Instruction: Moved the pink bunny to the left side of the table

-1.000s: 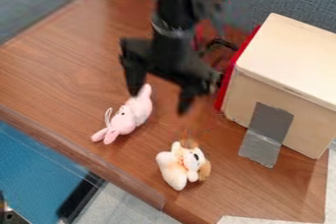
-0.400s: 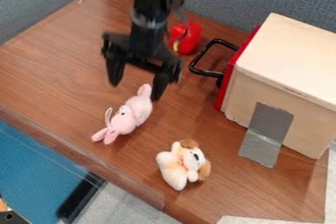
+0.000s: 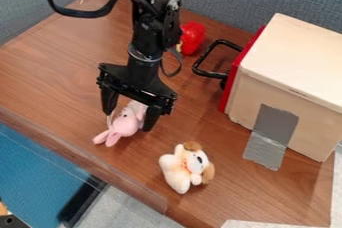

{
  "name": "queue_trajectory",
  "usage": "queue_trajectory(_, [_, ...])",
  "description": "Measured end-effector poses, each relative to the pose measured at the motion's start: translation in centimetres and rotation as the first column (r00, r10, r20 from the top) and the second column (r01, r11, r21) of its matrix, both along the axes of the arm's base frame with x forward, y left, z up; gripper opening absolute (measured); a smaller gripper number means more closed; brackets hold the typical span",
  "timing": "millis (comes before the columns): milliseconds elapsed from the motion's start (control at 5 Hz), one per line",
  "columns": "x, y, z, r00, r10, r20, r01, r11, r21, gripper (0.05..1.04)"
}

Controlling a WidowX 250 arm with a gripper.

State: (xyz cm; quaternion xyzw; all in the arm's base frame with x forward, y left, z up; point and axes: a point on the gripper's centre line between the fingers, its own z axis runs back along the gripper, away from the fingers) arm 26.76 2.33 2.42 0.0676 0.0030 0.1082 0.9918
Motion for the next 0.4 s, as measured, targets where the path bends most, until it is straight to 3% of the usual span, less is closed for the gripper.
queue_trajectory(200, [-0.07, 0.0, -0.6, 1.0, -0.01, -0.011, 0.01, 1.0, -0.003, 0.844])
queue_trajectory(400, [-0.08, 0.84, -0.26, 1.0, 0.01, -0.007, -0.01, 1.0, -0.005, 0.551])
